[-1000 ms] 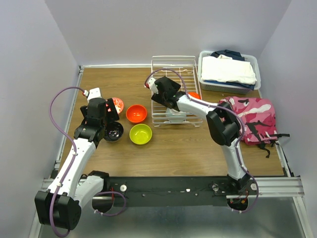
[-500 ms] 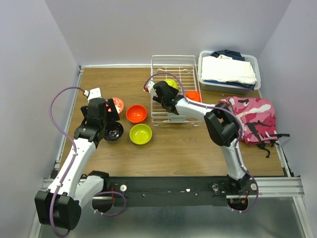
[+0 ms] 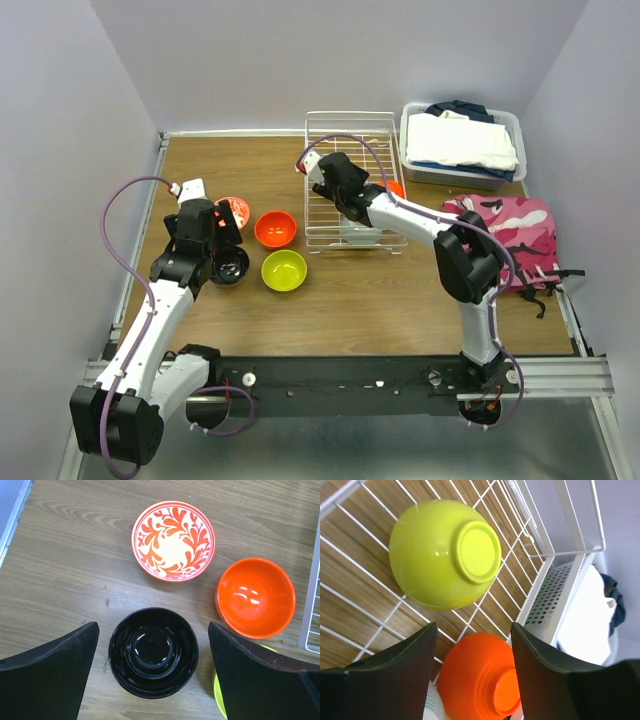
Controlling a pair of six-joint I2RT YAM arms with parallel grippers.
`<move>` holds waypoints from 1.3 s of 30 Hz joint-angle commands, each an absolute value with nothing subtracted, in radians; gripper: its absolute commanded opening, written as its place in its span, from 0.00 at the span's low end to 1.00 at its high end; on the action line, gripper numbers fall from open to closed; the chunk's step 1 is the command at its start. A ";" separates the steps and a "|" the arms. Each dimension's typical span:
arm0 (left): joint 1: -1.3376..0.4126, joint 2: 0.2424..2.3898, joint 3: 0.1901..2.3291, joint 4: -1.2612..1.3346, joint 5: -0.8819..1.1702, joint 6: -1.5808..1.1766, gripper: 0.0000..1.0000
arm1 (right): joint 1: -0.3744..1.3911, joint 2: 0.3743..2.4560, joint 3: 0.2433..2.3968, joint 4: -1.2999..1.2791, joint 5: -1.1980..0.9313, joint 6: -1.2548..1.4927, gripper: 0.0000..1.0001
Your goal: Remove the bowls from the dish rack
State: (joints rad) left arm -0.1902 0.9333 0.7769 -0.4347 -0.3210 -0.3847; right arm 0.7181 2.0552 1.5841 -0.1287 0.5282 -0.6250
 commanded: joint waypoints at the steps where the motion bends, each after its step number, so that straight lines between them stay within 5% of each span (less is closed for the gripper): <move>1: -0.193 0.911 0.765 -0.414 -0.307 -0.373 0.99 | 0.718 2.054 1.635 -0.169 0.434 -0.578 0.74; 18: -0.193 0.910 0.762 -0.414 -0.307 -0.371 0.99 | 0.715 2.238 1.812 -0.164 0.359 -0.578 0.83; 39: -0.193 0.923 0.762 -0.411 -0.299 -0.371 0.99 | 0.715 2.310 1.661 -0.058 0.497 -0.649 0.87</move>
State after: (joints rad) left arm -0.1902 0.9291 0.7719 -0.4339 -0.3096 -0.3840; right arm 0.7055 2.2639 1.7370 -0.0296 0.4709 -0.6285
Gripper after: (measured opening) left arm 0.988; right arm 0.858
